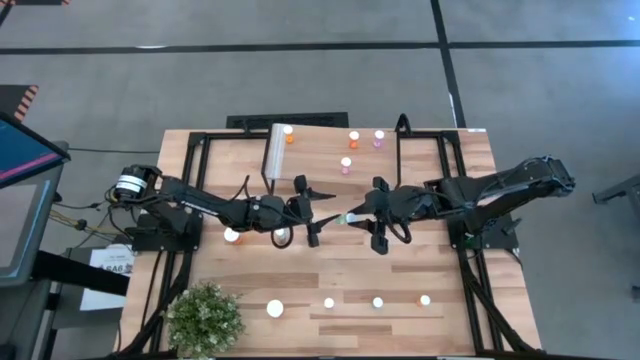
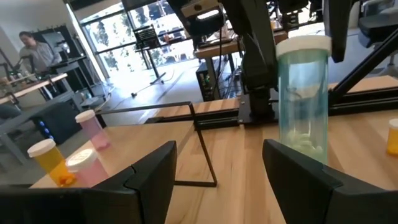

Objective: Pick and place medicine bottles onto shelf by color
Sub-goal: Adjust the blue small pill bottle on the shelf

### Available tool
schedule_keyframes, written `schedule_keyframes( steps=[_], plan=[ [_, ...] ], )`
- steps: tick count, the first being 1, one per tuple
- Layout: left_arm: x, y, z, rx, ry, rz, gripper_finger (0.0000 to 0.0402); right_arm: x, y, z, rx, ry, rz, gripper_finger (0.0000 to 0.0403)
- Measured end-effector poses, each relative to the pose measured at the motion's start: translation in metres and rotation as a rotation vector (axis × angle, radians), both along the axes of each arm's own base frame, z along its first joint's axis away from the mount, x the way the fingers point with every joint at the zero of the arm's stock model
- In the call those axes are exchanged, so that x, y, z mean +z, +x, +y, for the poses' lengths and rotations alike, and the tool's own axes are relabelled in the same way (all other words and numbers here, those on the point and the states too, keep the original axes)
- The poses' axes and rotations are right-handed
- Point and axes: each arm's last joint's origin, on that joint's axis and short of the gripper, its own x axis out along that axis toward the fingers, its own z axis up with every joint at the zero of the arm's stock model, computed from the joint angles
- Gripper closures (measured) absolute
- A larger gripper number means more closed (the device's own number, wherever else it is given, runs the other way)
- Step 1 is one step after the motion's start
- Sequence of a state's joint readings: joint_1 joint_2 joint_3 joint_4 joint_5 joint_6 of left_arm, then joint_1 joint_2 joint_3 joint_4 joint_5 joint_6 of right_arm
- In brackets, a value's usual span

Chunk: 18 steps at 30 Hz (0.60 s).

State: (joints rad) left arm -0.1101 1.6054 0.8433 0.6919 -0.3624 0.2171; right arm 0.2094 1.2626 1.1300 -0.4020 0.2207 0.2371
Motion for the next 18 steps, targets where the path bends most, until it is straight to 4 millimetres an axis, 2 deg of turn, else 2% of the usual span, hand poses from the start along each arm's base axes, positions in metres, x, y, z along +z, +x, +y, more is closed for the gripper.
schedule_keyframes(
  steps=[13,18],
  plan=[
    [0.0,0.0,0.0,-0.01,0.011,0.004,0.0173,0.005,0.005,-0.014,-0.044,-0.016,-0.046,0.0262],
    [0.003,-0.004,0.0,0.034,0.05,0.028,0.0173,0.014,-0.008,-0.023,-0.079,-0.03,-0.039,0.0262]
  ],
)
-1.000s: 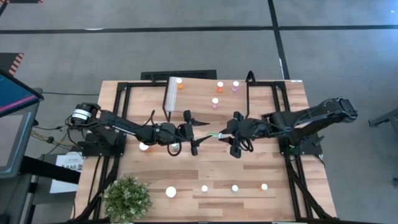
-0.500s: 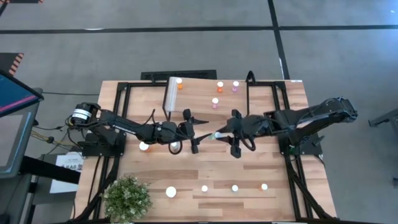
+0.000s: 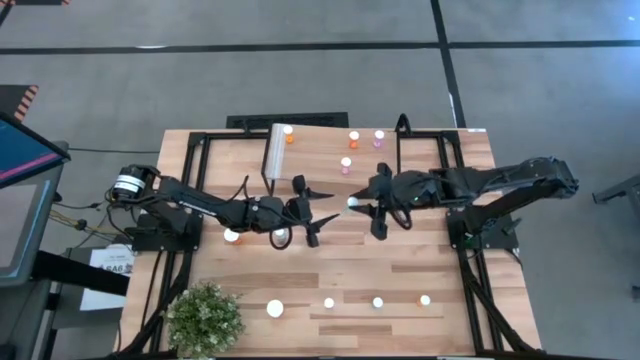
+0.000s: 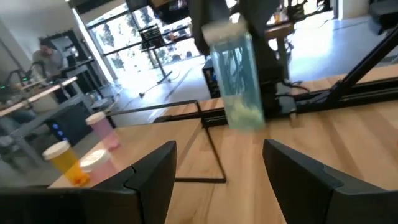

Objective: Pick and place medicine bottles onto shelf by color
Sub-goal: Adjust the blue small pill bottle on the shelf

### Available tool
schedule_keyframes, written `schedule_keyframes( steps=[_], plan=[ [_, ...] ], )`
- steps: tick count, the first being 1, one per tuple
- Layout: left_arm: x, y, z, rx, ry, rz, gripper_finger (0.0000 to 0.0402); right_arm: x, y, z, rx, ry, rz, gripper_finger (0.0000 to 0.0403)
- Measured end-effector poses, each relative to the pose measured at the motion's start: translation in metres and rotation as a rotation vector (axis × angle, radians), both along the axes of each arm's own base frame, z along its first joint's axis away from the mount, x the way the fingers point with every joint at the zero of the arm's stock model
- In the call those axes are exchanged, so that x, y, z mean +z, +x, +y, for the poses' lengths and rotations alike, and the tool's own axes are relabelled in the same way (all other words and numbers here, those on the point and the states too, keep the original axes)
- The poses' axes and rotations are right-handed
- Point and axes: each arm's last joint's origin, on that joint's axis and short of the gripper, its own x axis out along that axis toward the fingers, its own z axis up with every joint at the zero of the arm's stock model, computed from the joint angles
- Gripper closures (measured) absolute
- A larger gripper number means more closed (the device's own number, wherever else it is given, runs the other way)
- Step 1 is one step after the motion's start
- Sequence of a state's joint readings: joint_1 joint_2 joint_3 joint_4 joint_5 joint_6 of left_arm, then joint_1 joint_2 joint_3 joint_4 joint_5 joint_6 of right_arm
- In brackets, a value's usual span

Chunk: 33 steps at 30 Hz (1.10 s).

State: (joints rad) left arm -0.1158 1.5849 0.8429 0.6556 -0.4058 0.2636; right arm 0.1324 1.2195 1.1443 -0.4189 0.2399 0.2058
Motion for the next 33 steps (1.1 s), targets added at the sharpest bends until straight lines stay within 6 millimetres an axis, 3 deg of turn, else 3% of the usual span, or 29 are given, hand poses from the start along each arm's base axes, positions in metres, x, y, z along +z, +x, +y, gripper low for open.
schedule_keyframes(
  steps=[10,22,33],
  plan=[
    [-0.01,-0.005,0.021,-0.035,-0.101,0.149,0.0173,0.011,-0.024,-0.017,-0.105,-0.028,0.018,0.0262],
    [-0.03,-0.006,0.056,-0.027,-0.223,0.275,0.0173,0.013,-0.026,-0.019,-0.111,-0.027,0.012,0.0262],
    [-0.046,-0.001,0.07,0.023,-0.256,0.287,0.0173,0.012,-0.026,-0.019,-0.11,-0.028,0.021,0.0262]
  ],
)
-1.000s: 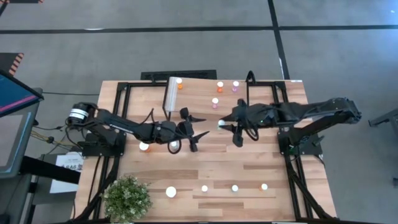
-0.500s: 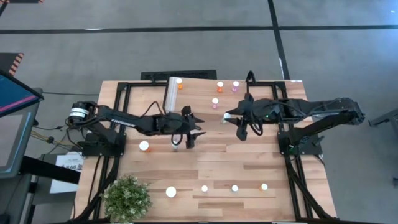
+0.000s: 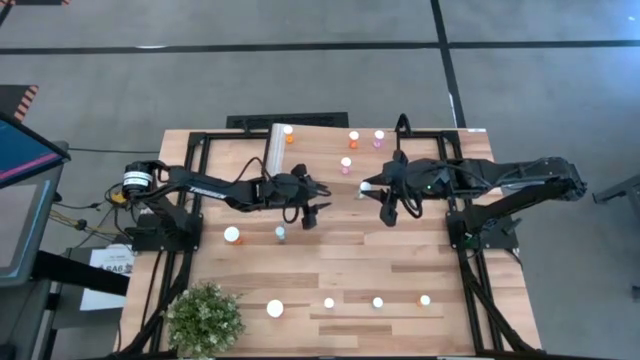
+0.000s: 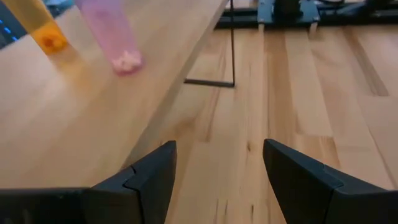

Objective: Pick and place medicine bottles onto shelf by color
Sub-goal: Adjust the blue small pill bottle on the shelf

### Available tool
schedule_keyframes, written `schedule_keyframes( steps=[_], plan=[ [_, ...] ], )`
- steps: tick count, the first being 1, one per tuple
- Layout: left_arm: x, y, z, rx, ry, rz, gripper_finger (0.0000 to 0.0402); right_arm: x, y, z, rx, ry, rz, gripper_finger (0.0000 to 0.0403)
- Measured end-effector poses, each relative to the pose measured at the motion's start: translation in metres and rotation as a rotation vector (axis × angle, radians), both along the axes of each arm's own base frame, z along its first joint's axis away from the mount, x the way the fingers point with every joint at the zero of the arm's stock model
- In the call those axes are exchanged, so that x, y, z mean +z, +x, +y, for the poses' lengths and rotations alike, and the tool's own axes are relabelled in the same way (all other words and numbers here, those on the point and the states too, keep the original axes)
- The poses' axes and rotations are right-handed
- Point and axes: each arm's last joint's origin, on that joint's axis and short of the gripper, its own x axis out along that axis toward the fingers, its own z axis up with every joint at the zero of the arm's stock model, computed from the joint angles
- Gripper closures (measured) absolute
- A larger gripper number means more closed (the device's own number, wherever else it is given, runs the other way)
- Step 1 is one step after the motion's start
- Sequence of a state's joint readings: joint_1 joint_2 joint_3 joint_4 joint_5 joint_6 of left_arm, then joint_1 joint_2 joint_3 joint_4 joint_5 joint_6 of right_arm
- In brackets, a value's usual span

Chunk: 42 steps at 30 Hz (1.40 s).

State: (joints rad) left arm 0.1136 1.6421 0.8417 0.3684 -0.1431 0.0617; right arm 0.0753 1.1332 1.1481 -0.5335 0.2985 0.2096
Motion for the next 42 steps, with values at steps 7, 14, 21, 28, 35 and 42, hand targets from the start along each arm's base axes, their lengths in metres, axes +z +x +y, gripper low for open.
schedule_keyframes(
  steps=[7,14,21,28,35,42],
  plan=[
    [-0.003,0.005,0.003,0.039,0.018,-0.042,0.0173,0.0,0.0,0.0,-0.001,0.002,0.001,0.0262],
    [-0.003,0.005,0.004,0.078,0.041,-0.042,0.0173,-0.001,0.0,0.0,-0.001,0.002,0.006,0.0262],
    [-0.001,0.004,0.008,0.092,0.048,-0.053,0.0173,-0.001,0.0,0.0,0.0,0.002,0.006,0.0262],
    [-0.001,0.003,0.016,0.123,0.049,-0.058,0.0173,-0.001,0.0,0.0,0.0,0.001,0.006,0.0262],
    [-0.001,0.002,0.022,0.152,0.054,-0.06,0.0173,-0.001,0.0,0.0,0.0,0.001,0.005,0.0262],
    [0.001,0.002,0.027,0.156,0.05,-0.077,0.0173,-0.001,0.0,0.0,0.001,0.001,0.005,0.0262]
  ],
)
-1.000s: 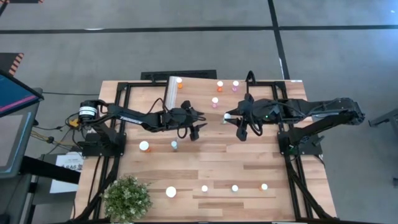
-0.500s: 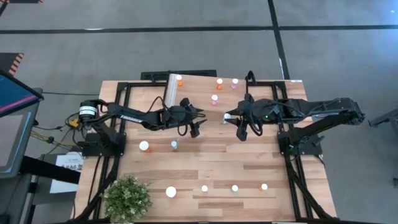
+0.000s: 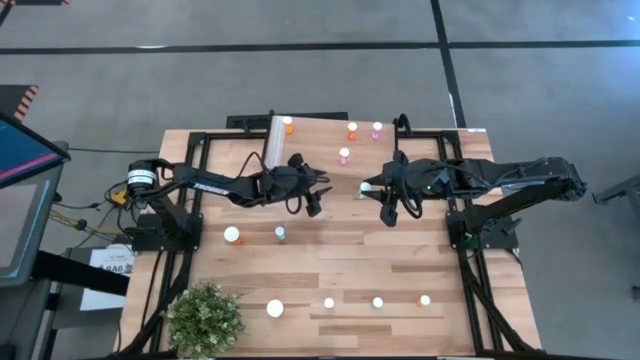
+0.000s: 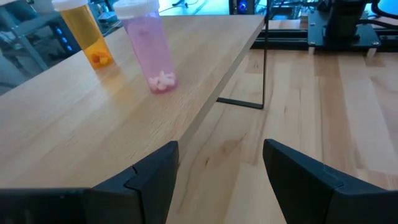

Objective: Pick and place medicine bottles onto shelf by color
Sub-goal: Adjust the blue small pill bottle on the shelf

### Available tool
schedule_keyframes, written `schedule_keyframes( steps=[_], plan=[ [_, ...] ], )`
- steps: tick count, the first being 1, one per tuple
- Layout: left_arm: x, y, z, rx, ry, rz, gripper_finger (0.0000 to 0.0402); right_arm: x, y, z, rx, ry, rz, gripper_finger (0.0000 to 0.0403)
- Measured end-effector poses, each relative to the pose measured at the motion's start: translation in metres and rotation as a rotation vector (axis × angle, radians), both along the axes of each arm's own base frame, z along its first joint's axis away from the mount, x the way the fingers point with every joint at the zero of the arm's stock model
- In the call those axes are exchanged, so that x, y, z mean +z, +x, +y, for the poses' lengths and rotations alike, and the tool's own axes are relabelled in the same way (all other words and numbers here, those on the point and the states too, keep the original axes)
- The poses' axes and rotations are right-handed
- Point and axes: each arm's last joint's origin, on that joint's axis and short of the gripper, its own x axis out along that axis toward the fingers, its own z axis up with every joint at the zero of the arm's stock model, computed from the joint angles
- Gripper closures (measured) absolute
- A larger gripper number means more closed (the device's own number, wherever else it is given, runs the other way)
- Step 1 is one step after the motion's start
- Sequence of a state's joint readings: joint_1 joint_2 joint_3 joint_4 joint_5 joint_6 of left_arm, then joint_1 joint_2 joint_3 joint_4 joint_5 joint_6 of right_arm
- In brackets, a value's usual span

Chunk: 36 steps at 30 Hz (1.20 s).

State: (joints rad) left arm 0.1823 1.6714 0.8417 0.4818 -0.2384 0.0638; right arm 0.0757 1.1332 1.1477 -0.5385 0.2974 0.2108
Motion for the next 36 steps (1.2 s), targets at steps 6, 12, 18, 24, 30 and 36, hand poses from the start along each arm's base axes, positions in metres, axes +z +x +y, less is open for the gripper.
schedule_keyframes(
  steps=[6,12,18,24,30,36],
  plan=[
    [0.001,0.0,0.002,0.006,0.002,-0.016,0.0173,0.0,0.0,0.0,0.0,0.0,0.0,0.0262],
    [0.004,0.0,0.008,0.026,0.01,-0.038,0.0173,0.0,0.0,0.0,-0.001,0.002,0.0,0.0262],
    [0.003,-0.001,0.014,0.027,0.004,-0.039,0.0173,0.0,0.0,0.0,-0.002,0.005,-0.001,0.0262],
    [-0.009,0.007,0.02,0.035,0.007,-0.061,0.0173,0.0,0.0,0.0,-0.003,0.005,-0.001,0.0262],
    [-0.018,0.022,0.024,0.044,0.014,-0.054,0.0173,0.0,0.0,0.0,-0.005,0.007,0.0,0.0262],
    [-0.016,0.027,0.022,0.04,0.023,-0.047,0.0173,-0.001,0.0,0.0,-0.005,0.007,0.001,0.0262]
  ],
)
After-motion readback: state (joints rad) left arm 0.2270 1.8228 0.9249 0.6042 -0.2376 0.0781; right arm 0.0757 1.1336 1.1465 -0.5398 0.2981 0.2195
